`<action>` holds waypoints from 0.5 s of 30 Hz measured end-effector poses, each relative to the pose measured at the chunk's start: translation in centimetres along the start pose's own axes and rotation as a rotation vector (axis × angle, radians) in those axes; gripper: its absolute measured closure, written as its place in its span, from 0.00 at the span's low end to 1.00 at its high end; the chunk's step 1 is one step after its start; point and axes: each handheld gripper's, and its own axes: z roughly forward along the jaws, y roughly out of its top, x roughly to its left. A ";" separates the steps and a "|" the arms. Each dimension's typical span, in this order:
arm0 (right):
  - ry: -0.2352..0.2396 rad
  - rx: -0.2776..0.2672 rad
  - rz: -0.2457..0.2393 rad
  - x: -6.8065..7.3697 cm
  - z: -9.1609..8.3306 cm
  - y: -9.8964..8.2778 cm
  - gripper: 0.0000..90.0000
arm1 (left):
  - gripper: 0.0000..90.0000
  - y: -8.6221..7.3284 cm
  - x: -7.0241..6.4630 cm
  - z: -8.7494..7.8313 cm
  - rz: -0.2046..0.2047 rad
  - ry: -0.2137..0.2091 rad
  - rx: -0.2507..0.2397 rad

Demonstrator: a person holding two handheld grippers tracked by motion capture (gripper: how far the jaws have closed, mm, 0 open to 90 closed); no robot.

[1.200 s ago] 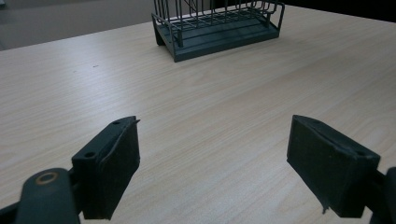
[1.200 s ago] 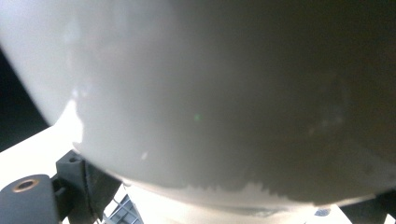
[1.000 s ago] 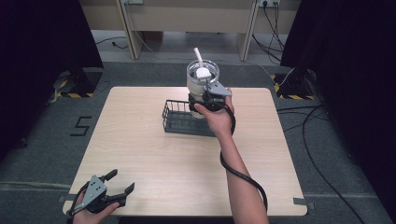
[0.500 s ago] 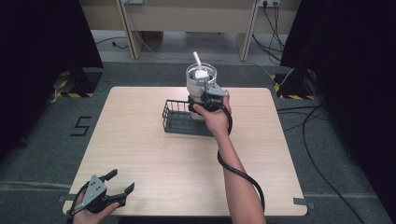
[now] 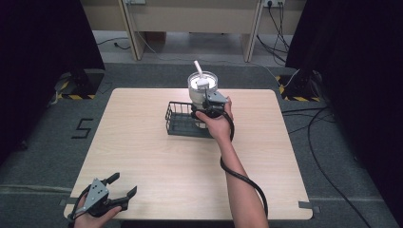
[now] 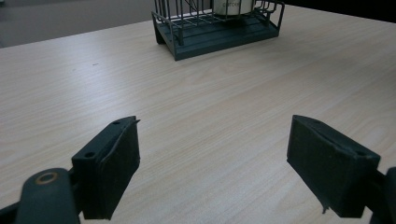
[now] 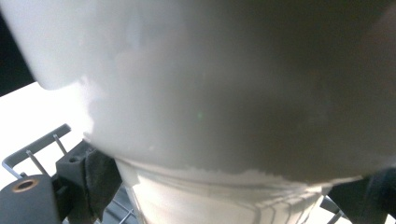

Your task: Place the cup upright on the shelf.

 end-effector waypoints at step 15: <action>0.011 -0.043 0.012 -0.3 -0.1 -1.0 0.11 | 0.18 0.0 -0.2 0.1 0.006 -0.006 0.002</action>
